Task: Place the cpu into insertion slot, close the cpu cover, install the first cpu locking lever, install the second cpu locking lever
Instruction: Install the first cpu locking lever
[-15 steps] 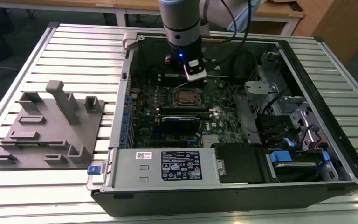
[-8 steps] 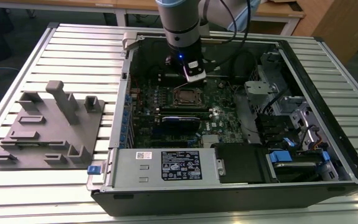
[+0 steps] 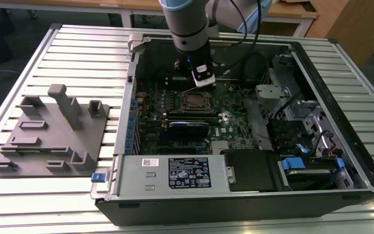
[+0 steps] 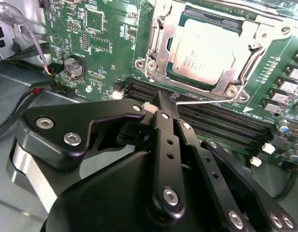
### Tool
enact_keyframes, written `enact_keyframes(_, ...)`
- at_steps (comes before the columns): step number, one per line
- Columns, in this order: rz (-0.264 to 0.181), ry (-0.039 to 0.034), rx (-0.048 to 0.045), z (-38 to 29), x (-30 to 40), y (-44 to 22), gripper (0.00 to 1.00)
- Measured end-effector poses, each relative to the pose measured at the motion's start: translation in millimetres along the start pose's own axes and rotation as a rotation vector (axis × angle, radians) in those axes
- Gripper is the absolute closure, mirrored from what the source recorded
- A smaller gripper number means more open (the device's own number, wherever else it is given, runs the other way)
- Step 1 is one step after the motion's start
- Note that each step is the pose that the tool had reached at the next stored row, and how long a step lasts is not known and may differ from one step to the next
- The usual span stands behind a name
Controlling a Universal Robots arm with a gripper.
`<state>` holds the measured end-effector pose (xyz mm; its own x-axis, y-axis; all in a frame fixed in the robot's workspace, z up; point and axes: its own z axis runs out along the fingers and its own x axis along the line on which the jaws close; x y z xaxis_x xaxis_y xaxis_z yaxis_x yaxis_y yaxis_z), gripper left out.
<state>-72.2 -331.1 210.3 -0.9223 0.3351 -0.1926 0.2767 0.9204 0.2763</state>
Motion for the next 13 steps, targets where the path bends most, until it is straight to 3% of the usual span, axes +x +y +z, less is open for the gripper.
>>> enact_keyframes(8,0.001,-0.0111,-0.0212,2.3,6.5,-2.9,0.9)
enact_keyframes(10,0.0,-0.018,-0.0271,3.2,7.5,-3.4,0.9)
enact_keyframes(13,-0.003,-0.0347,-0.0364,4.5,8.2,-4.0,0.9)
